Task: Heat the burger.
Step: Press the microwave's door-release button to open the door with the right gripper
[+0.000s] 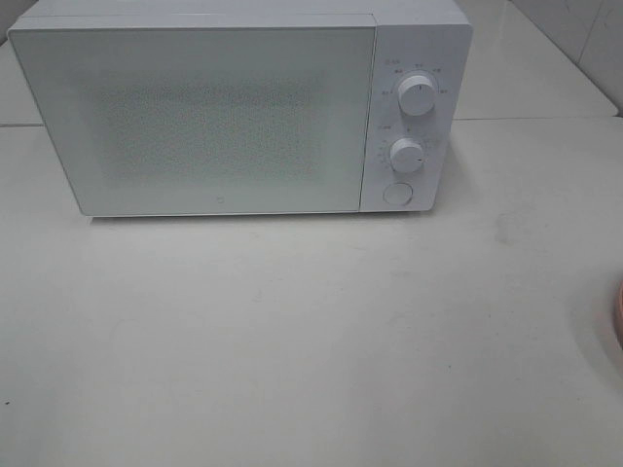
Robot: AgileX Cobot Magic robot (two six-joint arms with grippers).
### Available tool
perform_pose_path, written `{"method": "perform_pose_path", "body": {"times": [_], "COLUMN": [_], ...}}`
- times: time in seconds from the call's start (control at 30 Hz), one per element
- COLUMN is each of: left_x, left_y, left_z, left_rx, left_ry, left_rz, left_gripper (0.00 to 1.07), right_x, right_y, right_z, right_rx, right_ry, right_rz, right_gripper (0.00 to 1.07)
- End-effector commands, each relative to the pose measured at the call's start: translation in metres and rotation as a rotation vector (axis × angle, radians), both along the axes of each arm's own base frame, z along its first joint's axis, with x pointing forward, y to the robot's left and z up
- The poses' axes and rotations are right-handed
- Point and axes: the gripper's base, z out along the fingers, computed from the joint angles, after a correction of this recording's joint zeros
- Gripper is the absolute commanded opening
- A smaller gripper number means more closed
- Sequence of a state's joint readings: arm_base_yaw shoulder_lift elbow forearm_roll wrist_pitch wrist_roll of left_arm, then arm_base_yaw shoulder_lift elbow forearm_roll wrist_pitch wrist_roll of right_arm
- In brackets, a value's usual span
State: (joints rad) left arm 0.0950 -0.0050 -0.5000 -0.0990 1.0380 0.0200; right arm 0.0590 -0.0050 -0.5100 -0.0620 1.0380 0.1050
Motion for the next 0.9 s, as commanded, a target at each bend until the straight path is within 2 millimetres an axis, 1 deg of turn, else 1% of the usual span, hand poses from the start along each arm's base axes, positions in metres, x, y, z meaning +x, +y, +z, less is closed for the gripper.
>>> {"method": "perform_pose_path", "body": {"times": [0.03,0.47,0.57,0.6,0.73,0.77,0.83,0.87,0.9], "left_x": [-0.004,-0.004,-0.004,-0.004,-0.004,-0.004,-0.004,-0.004,-0.004], "left_y": [-0.001,-0.001,-0.001,-0.001,-0.001,-0.001,-0.001,-0.001,-0.001], "left_z": [0.0,0.0,0.0,0.0,0.0,0.0,0.0,0.0,0.0], "left_rx": [-0.003,-0.003,-0.003,-0.003,-0.003,-0.003,-0.003,-0.003,-0.003], "left_ry": [-0.036,-0.036,-0.036,-0.036,-0.036,-0.036,-0.036,-0.036,-0.036], "left_rz": [-0.002,-0.002,-0.002,-0.002,-0.002,-0.002,-0.002,-0.002,-0.002], "left_gripper": [0.98,0.98,0.98,0.98,0.98,0.98,0.98,0.98,0.98], "right_x": [-0.004,-0.003,-0.003,0.0,0.007,0.014,0.018,0.026,0.03], "right_y": [-0.001,-0.001,0.0,0.0,0.0,0.0,0.001,0.001,0.002], "right_z": [0.0,0.0,0.004,0.008,0.011,0.013,0.014,0.016,0.016], "right_rx": [0.004,0.003,0.007,0.019,0.021,0.019,0.018,0.017,0.016], "right_ry": [-0.031,-0.033,-0.044,-0.033,-0.004,0.014,0.017,0.028,0.037], "right_rz": [-0.011,-0.011,-0.012,-0.02,-0.022,-0.021,-0.021,-0.019,-0.018], "right_gripper": [0.76,0.76,0.76,0.76,0.76,0.76,0.76,0.76,0.76]}}
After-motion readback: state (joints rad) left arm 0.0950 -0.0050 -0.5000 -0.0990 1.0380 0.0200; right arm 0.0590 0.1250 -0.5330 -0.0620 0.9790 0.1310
